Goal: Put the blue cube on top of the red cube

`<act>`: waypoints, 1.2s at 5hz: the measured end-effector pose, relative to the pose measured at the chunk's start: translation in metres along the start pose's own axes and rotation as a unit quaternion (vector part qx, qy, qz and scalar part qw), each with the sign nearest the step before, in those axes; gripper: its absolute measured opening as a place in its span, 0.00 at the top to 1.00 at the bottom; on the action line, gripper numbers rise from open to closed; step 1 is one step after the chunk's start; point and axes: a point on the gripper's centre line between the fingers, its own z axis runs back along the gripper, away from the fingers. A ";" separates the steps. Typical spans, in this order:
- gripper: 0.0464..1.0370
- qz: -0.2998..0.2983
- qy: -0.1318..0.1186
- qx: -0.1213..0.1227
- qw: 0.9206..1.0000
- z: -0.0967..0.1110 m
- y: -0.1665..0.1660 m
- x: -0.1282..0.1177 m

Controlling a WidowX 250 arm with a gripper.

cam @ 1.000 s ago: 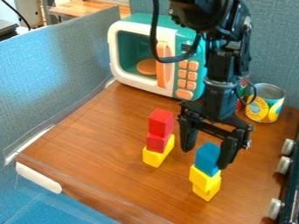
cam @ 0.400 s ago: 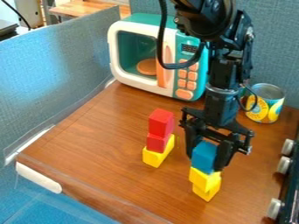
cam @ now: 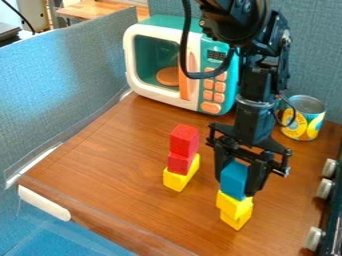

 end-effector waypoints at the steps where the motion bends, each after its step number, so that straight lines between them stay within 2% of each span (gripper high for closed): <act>1: 0.44 0.009 -0.062 0.001 0.998 0.045 0.006 0.003; 2: 0.44 0.036 -0.101 0.000 0.994 0.076 0.023 0.003; 3: 0.44 0.057 -0.116 0.004 0.992 0.093 0.046 0.003; 4: 0.44 0.100 -0.093 0.015 0.991 0.087 0.078 -0.004; 5: 0.44 0.139 -0.075 0.005 0.987 0.080 0.105 -0.008; 6: 0.44 0.146 -0.047 0.000 0.988 0.065 0.114 -0.010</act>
